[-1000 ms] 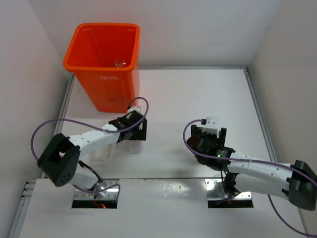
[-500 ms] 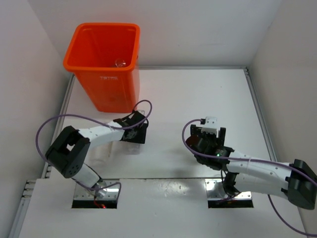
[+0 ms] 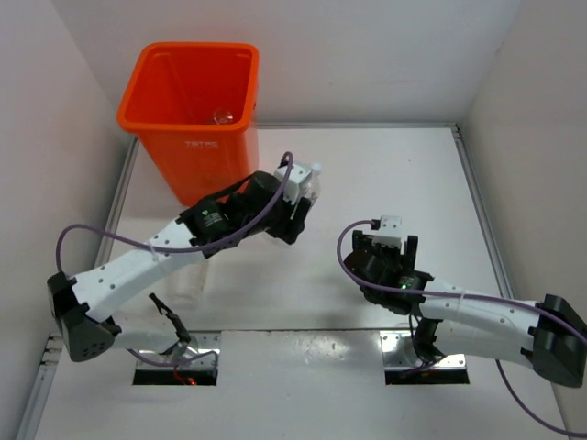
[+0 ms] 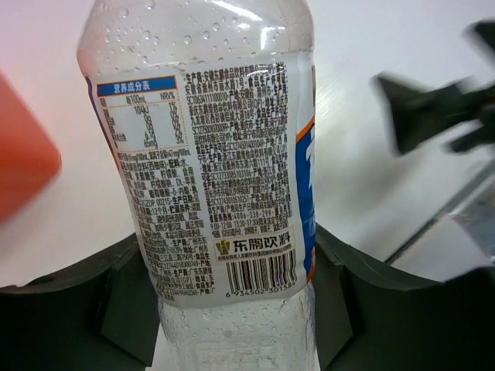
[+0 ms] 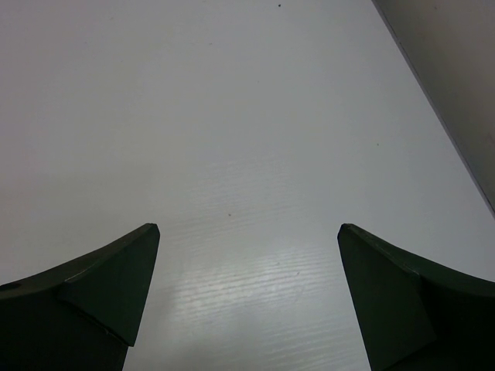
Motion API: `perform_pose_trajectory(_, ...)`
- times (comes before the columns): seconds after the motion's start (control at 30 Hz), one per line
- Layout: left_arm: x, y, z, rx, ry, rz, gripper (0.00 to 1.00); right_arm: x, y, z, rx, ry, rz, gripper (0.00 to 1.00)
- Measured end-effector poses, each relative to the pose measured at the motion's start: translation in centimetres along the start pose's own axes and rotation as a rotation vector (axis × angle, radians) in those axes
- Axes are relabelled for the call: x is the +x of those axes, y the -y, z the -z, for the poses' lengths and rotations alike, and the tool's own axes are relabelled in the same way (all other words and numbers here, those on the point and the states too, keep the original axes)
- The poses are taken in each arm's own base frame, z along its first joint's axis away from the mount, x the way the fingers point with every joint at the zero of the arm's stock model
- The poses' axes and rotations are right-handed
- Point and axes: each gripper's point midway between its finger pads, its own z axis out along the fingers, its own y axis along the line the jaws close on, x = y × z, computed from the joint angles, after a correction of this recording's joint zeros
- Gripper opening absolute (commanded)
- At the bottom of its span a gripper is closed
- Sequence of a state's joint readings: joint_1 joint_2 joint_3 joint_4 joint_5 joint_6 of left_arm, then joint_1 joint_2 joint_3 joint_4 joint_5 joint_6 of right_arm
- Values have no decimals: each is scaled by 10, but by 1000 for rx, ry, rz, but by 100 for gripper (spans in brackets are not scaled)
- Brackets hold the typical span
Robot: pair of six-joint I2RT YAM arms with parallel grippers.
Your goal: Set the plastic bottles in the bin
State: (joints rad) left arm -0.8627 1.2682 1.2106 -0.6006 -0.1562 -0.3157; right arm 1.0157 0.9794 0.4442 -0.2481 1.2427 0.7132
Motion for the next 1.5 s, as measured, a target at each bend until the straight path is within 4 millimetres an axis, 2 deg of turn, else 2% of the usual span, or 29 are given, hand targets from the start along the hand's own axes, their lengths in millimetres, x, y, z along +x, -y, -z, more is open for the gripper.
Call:
perform_pose_trajectory(0.1,-51,30,34,71,119,-99,34,1,-2,0,-7,-5,2,100)
perform_pose_trajectory(0.2,-99,25,67,25,243,-121,34,1,-4,0,-10,-10,8,100)
perform_pose_trajectory(0.27,-133,7,87,-65,345,-95,37,1,-6,-1,-10,-13,14,100)
perform_pose_trajectory(0.4,-191,-53,119,-297,497,17,38,2,-8,-1,-10,-16,30,100)
perform_pose_trajectory(0.5,-237,-106,134,-461,591,119,38,1,-13,0,-16,-15,43,100)
perform_pose_trajectory(0.63,-283,-151,142,-555,696,192,39,2,-23,5,-36,-5,79,100)
perform_pose_trajectory(0.77,-297,-191,129,-596,728,258,44,3,-30,9,-44,9,125,100)
perform_pose_trajectory(0.83,-295,-223,117,-630,716,296,51,2,-34,12,-49,22,148,100)
perform_pose_trajectory(0.87,-292,-239,109,-641,705,315,61,1,-36,14,-51,29,156,100)
perform_pose_trajectory(0.9,-287,-257,100,-656,688,335,91,1,-38,15,-53,36,165,100)
perform_pose_trajectory(0.93,-281,-273,92,-669,666,351,100,1,-40,17,-55,40,174,100)
perform_pose_trajectory(1.0,-267,-298,76,-680,631,397,100,1,-42,18,-54,46,186,100)
perform_pose_trajectory(1.07,-250,-315,68,-705,590,425,100,0,-42,17,-48,49,194,100)
perform_pose_trajectory(1.17,-242,-315,65,-696,577,430,100,-1,-42,17,-40,52,198,100)
perform_pose_trajectory(1.23,-247,-306,73,-672,600,423,100,0,-42,17,-39,52,203,100)
perform_pose_trajectory(1.33,-264,-288,104,-621,682,405,100,-1,-42,16,-28,56,206,100)
perform_pose_trajectory(1.43,-280,-265,146,-571,792,380,100,-2,-39,16,-4,58,184,100)
perform_pose_trajectory(1.5,-277,-249,172,-552,854,365,100,-5,-38,17,19,59,155,100)
